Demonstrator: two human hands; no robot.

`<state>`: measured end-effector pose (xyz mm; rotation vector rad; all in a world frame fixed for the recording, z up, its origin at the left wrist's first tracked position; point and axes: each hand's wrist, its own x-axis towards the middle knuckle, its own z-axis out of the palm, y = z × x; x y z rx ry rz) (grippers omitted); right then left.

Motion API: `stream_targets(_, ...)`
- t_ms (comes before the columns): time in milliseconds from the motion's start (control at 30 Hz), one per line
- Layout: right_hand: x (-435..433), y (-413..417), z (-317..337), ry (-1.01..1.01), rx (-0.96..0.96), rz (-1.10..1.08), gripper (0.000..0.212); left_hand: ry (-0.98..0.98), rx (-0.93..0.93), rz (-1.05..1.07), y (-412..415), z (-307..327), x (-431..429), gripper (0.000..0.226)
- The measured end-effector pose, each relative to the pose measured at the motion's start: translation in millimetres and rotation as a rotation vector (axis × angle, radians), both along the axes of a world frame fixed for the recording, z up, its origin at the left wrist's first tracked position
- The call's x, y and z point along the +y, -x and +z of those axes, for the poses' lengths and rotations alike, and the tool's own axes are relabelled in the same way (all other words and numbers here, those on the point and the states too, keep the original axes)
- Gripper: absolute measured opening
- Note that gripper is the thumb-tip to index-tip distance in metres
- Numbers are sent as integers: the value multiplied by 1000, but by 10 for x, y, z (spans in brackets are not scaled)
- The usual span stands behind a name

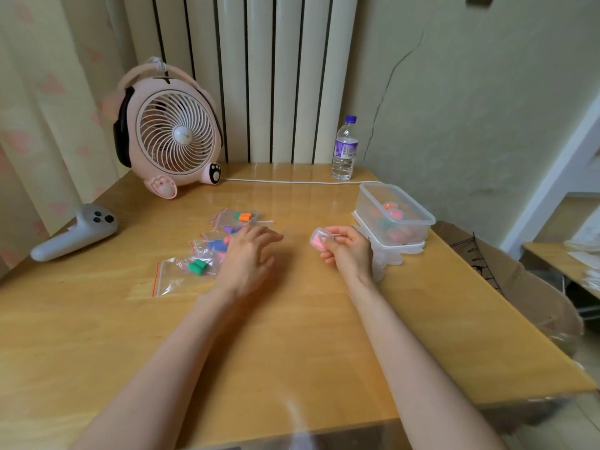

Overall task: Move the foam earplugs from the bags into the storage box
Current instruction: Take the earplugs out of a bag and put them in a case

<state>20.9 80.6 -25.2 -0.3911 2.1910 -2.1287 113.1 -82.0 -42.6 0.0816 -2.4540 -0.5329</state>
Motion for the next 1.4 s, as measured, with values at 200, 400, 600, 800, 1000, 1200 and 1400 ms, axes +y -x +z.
stream_targets(200,367,316,256,32,88,-247,12,-321,96,-141,-100,329,242,28)
stream_targets(400,779,1063,431,-101,65,-333,44,-532,24,-257,-145,540,465,36)
stream_targets(600,968,541,666,-245,112,-134,18,-533,-9,-300,-84,631,768,34)
stream_targets(800,1162,-257,696,-303,207,335,11,-586,-14,-362,-48,728,1271,33)
stream_targets(1000,1759,-502,594,-177,162,128,12,-659,-144,-486,-112,664,1738,24)
stream_targets(1200,2442,-890,412,-148,77,78,13,-759,-200,-539,-212,516,2240,14)
stream_targets(1400,3046,-1241,160,-208,-39,186,36,-864,-138,-512,-281,321,2719,19)
